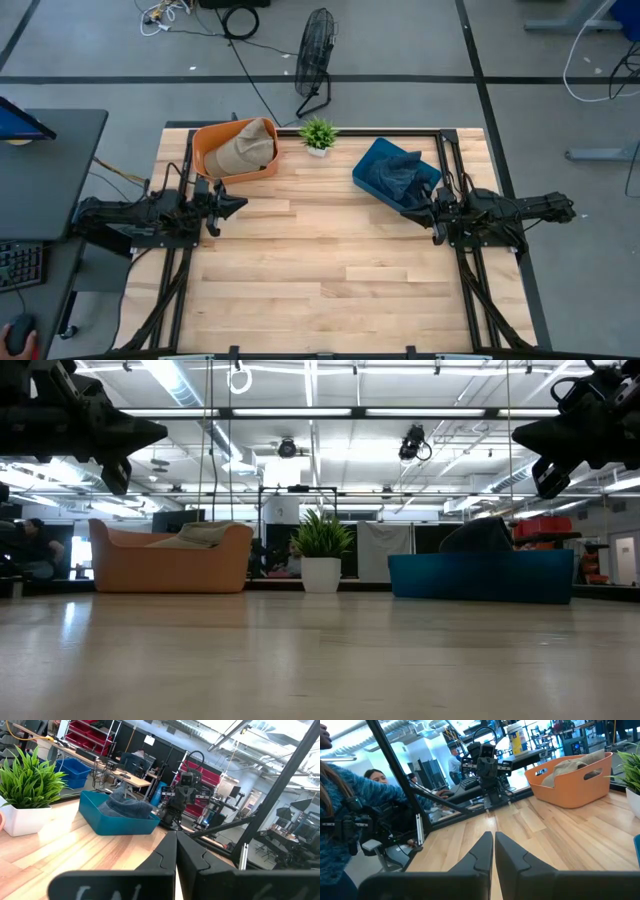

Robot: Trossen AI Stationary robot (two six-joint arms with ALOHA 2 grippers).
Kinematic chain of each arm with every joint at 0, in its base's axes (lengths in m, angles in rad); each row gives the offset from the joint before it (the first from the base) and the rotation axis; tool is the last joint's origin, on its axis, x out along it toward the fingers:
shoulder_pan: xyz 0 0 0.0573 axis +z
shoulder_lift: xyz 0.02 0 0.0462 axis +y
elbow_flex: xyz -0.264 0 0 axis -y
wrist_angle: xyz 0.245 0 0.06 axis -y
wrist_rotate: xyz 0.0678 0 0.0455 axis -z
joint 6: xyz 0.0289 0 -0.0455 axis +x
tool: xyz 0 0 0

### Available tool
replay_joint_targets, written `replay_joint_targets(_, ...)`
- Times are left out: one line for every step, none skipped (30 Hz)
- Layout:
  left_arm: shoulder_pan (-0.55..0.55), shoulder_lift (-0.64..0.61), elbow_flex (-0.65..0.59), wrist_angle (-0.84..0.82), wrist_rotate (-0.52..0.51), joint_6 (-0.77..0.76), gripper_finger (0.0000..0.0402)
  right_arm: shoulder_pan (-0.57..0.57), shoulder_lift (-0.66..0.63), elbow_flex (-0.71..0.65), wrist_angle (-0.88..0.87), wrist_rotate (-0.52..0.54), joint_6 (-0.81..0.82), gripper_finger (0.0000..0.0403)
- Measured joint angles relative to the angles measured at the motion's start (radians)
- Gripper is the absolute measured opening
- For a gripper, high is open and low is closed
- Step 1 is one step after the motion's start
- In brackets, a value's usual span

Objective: Pick & Place hat
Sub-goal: Return to Home Position

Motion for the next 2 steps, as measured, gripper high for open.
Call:
replay_joint_targets(0.0,0.0,0.0,0.0,0.0,0.0,0.0003,0.0,0.0,0.0,0.0,0.0,0.0,0.0025)
replay_joint_targets(0.0,0.0,0.0,0.0,0.0,0.0,0.0003,0.0,0.0,0.0,0.0,0.0,0.0,0.0025)
